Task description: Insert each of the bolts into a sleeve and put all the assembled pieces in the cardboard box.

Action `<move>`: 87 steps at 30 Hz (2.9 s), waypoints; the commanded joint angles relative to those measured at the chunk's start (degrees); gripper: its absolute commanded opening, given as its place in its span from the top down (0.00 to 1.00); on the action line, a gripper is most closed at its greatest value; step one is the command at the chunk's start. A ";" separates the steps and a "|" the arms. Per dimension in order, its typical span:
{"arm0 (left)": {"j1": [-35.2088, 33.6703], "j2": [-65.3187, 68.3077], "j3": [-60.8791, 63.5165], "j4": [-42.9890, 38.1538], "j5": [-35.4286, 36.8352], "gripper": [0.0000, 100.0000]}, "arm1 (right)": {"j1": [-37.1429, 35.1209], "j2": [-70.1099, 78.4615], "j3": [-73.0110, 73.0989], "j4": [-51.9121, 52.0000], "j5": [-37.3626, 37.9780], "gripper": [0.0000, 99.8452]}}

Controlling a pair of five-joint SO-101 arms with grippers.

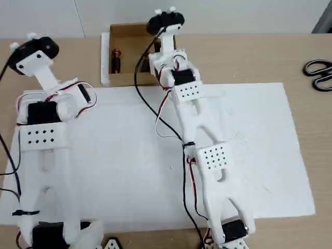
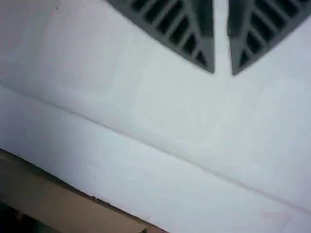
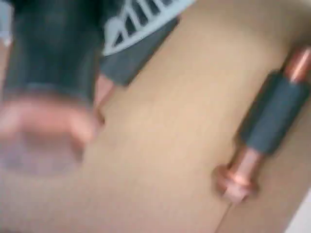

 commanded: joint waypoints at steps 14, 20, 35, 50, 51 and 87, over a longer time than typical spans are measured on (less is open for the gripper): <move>0.09 -1.23 -2.33 0.26 0.00 0.99 | -0.75 7.08 -13.71 -1.98 1.49 0.96; 0.09 -1.23 -2.51 2.11 -0.09 0.99 | -0.84 7.08 -17.41 0.13 1.32 0.73; 0.00 -1.32 -2.59 4.31 -0.09 0.99 | -0.66 -8.22 -20.48 7.87 1.14 0.72; 4.92 -8.88 -5.41 -0.44 0.00 0.99 | -0.31 -23.16 -20.48 32.22 1.14 0.72; 5.63 -9.67 -5.41 -0.44 0.00 0.99 | -0.31 -23.78 -20.48 33.63 1.14 0.72; 8.62 -43.60 2.77 14.24 -2.46 0.99 | 7.16 -44.88 -20.04 56.04 -3.34 1.00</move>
